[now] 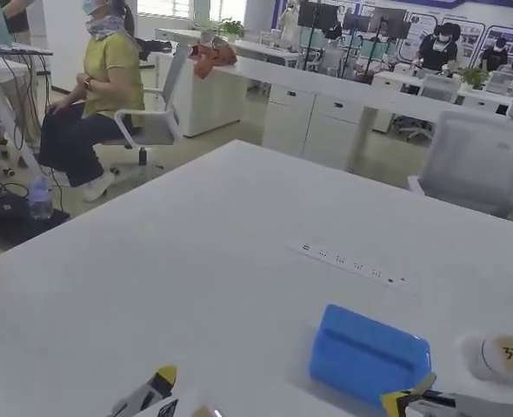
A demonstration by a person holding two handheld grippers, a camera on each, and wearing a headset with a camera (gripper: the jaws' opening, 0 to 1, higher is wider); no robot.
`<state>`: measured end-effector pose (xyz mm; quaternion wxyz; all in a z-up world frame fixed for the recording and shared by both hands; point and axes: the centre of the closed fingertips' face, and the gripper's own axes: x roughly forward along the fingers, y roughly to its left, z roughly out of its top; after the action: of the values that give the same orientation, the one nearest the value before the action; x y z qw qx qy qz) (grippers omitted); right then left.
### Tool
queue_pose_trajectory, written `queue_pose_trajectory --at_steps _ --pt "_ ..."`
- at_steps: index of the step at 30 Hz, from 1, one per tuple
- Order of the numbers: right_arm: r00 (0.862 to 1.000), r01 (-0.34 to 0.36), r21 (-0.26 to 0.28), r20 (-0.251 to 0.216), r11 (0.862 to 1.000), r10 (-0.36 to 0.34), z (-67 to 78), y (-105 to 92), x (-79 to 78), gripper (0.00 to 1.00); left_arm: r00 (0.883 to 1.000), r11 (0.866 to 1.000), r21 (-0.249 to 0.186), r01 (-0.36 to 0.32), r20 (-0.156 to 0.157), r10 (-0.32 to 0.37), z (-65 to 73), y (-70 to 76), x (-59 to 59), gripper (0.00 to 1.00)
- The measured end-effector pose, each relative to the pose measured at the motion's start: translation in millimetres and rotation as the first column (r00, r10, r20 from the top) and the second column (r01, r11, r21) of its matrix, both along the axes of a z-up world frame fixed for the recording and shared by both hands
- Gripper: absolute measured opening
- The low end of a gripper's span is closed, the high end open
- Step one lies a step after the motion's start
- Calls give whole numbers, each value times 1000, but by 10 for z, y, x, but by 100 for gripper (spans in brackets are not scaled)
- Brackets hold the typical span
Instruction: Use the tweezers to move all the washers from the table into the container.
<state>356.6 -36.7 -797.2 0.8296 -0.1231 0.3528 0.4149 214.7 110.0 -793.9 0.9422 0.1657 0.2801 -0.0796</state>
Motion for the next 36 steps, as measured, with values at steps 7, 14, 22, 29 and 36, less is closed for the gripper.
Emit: queue_pose_trajectory --at_steps 7,14,22,29,36 --pt "1000 4 1 20 1000 -4 92 -23 82 2 1000 1000 2 -3 -2 3 -5 7 -1 97" --pt "999 24 16 37 1000 -24 167 -37 205 2 1000 1000 5 -3 -7 3 -13 7 -5 97" --pt "996 44 34 70 998 -46 257 -10 417 2 1000 1000 14 -2 -21 2 -47 8 -6 97" --pt "994 67 45 88 997 -71 271 -2 652 2 999 1000 17 -3 -38 3 -79 10 -13 97" --pt "994 77 14 82 997 -78 117 -7 773 2 999 1000 19 -1 -47 2 -92 6 -17 97"
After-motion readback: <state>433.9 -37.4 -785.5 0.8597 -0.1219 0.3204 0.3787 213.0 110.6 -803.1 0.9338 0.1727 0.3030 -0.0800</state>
